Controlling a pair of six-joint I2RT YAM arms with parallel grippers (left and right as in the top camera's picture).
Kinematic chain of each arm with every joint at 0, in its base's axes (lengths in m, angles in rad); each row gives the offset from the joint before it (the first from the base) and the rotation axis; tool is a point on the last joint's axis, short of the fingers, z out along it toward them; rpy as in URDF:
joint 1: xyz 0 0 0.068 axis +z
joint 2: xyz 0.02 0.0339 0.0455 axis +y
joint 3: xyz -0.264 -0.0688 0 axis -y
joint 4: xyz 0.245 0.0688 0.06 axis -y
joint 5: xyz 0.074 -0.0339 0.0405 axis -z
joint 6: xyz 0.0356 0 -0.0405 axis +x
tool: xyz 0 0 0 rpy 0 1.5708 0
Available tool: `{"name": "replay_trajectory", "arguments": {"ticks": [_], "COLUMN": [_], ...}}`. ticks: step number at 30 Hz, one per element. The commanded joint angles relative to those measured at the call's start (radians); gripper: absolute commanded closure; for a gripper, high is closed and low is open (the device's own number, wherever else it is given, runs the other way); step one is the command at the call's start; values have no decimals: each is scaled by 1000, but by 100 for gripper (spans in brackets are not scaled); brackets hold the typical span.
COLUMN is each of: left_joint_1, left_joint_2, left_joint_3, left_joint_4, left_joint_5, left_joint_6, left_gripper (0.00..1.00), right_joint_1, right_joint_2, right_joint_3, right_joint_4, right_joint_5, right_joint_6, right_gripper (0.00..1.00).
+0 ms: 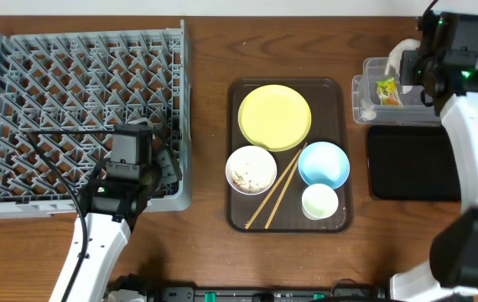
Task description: Sort waste into correct bins and load items into the dishwasher rack
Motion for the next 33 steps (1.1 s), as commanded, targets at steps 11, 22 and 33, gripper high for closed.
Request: {"name": "replay_trajectory", "arguments": {"ticks": [11, 22, 33], "left_joint_1": [3, 3, 5], "left_joint_2": [-6, -7, -80], "left_joint_3": [11, 12, 12], "left_joint_4": [-2, 2, -5], "left_joint_5": [-30, -30, -31], "left_joint_6": [16, 16, 16], "left_gripper": [38, 37, 38], "right_joint_1": [-24, -25, 68], "right_joint_2": [116, -14, -111], "right_joint_3": [17, 18, 14], "right_joint_4": [-13, -72, -440], "right_joint_5": [14, -172, -616], "right_joint_6": [77, 77, -88], "right_gripper": [46, 53, 53]}}
